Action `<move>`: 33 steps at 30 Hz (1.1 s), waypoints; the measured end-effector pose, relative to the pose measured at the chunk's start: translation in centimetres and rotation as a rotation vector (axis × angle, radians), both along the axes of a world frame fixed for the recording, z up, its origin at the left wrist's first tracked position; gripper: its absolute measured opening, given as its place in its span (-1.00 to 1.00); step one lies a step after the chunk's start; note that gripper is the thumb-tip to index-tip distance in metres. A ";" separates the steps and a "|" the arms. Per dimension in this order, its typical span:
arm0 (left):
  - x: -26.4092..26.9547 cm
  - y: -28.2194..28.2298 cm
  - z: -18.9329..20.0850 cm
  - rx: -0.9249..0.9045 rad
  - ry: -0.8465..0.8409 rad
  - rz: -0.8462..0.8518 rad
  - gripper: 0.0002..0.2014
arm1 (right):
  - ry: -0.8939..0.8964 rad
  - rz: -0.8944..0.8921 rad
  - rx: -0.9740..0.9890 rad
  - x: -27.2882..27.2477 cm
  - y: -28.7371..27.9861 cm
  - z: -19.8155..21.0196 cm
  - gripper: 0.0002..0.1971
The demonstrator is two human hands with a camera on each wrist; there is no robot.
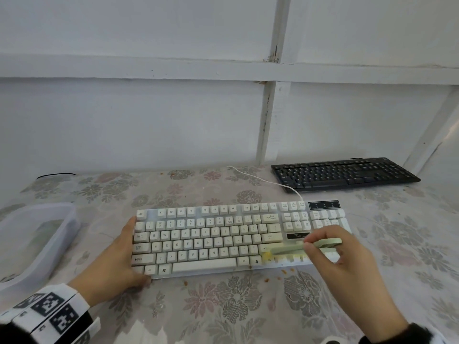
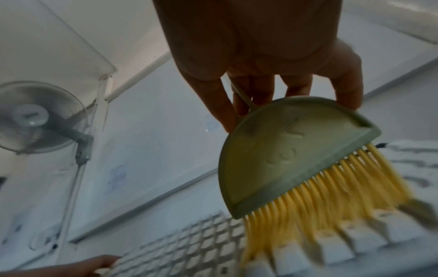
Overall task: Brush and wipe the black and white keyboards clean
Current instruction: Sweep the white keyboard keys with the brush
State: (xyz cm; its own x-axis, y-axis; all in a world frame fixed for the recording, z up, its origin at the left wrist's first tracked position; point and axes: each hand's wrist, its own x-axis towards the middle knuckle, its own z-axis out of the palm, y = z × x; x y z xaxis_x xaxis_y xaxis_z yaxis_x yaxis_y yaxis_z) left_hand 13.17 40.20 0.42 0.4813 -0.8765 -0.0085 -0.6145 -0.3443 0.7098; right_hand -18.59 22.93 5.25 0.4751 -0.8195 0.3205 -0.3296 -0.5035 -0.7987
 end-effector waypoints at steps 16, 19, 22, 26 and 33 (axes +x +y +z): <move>0.1 -0.1 -0.2 -0.037 0.074 0.012 0.02 | 0.069 -0.123 -0.118 -4.0 -3.1 -0.1 -0.65; 0.2 0.0 -0.2 -0.028 0.053 0.017 0.07 | 0.040 -0.096 -0.145 -4.1 -2.8 0.2 -0.63; 0.2 0.0 -0.2 -0.022 0.060 0.020 0.05 | 0.000 -0.039 -0.101 -3.9 -2.6 0.0 -0.66; -0.1 -0.1 0.0 -0.018 0.071 0.014 0.04 | 0.101 -0.133 -0.167 -5.0 -3.9 -0.3 -0.63; -0.1 -0.2 0.1 -0.020 0.080 0.009 0.03 | 0.002 -0.269 -0.199 -7.0 -5.2 1.9 -0.60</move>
